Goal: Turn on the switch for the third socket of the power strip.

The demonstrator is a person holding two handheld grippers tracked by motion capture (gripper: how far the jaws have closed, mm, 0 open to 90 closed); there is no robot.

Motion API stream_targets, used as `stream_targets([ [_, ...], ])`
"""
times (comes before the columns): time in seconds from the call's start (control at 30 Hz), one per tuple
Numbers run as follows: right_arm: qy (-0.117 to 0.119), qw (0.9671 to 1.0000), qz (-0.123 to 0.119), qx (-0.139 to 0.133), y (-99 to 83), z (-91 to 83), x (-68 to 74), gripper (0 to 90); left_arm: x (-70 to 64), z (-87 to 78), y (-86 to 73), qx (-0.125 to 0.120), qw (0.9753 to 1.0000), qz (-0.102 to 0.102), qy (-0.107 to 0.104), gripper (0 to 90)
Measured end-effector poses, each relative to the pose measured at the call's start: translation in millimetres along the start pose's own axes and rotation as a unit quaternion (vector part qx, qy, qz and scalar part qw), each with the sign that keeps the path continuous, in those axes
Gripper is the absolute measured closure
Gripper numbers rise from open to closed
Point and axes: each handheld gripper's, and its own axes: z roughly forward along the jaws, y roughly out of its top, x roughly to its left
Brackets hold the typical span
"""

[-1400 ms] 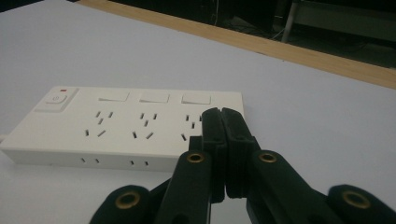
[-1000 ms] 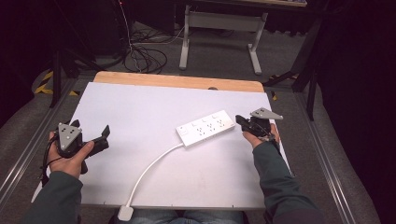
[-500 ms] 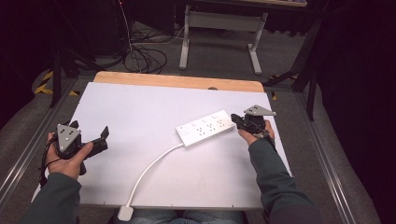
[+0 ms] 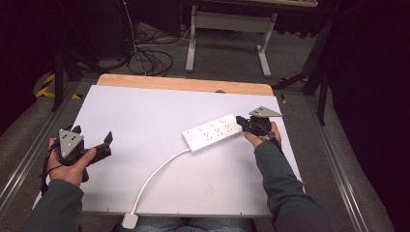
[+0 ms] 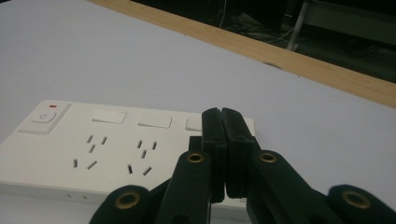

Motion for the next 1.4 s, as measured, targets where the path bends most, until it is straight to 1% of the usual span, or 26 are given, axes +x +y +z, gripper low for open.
stream_targets([
  [0.33, 0.004, 1.0, -0.002, 0.005, 3.6, 10.4, 2.3, 89.4, 0.5, -1.0, -0.6, 0.002, 1.0, 0.003, 0.0, 3.2],
  [0.53, 0.006, 1.0, 0.001, 0.006, 5.0, 13.3, 2.7, 89.4, 0.4, -1.6, -1.1, 0.003, 1.0, 0.007, 0.0, 3.2],
  [0.73, 0.009, 0.9999, 0.006, 0.005, 7.2, 16.5, 3.2, 89.4, 0.7, -2.2, -1.6, 0.003, 1.0, 0.007, 0.001, 3.2],
  [0.93, 0.011, 0.9999, 0.002, 0.007, 9.2, 20.8, 3.7, 89.4, 0.5, -2.4, -2.0, 0.004, 1.0, 0.007, 0.0, 3.2],
  [1.07, 0.012, 0.9999, 0.005, 0.009, 9.2, 22.9, 4.8, 89.5, 1.0, -2.9, -2.1, 0.005, 1.0, 0.008, 0.0, 3.2],
  [1.23, 0.011, 0.9999, 0.007, 0.007, 9.6, 22.3, 2.6, 89.4, 1.3, -3.6, -2.1, 0.005, 1.0, 0.005, 0.002, 3.2],
  [1.4, 0.014, 0.9998, 0.017, 0.004, 9.8, 22.7, 0.2, 89.4, 1.1, -3.8, -2.2, 0.006, 1.0, 0.008, 0.002, 3.2],
])
